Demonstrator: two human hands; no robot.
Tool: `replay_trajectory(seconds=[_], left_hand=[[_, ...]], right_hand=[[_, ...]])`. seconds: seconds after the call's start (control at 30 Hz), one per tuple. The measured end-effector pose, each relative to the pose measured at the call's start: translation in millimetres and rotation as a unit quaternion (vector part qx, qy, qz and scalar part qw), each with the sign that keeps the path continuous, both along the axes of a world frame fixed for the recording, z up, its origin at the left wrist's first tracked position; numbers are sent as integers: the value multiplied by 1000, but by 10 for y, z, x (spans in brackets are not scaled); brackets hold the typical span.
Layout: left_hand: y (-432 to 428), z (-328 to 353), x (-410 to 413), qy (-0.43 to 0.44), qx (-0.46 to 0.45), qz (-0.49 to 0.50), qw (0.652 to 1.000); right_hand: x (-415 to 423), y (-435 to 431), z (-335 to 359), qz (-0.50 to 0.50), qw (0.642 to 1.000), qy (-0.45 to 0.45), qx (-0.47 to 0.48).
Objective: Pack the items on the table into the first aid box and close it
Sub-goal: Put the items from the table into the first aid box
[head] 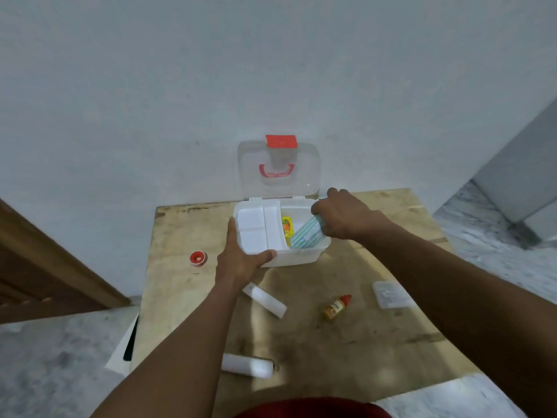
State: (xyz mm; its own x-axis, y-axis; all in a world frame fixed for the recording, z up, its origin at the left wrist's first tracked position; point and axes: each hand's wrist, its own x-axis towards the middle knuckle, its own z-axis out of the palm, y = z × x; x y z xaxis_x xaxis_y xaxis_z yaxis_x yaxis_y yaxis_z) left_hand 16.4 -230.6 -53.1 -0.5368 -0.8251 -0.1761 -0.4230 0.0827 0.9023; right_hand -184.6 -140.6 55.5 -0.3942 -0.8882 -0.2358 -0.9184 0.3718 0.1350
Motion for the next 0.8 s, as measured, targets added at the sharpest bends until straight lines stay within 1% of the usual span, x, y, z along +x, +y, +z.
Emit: replay_trajectory(seconds=[0.07,0.23,0.4,0.57,0.63,0.8], left_hand=[[8,-10,-2,-4,1,3,1000],[9,-18,-14,-1,-1,12,1000],[18,2,-24,-12,-11,17,1000],[15,6,-26,-14,-2,22,1000],[18,10,-18,-18,2,26,999],[38,25,-19,-9,-8,19,1000]], right_hand=[[71,-69,-26,9,1000,-7,21],[145,-203,-189,-19,995,-82,53],[130,-293,-467,-68,980,-184,42],[133,-387,-669,-117,950,-290,5],[153,-407,-738,-121,943,-309,-5],[132,-407,-831,-114,941,-317,-12]])
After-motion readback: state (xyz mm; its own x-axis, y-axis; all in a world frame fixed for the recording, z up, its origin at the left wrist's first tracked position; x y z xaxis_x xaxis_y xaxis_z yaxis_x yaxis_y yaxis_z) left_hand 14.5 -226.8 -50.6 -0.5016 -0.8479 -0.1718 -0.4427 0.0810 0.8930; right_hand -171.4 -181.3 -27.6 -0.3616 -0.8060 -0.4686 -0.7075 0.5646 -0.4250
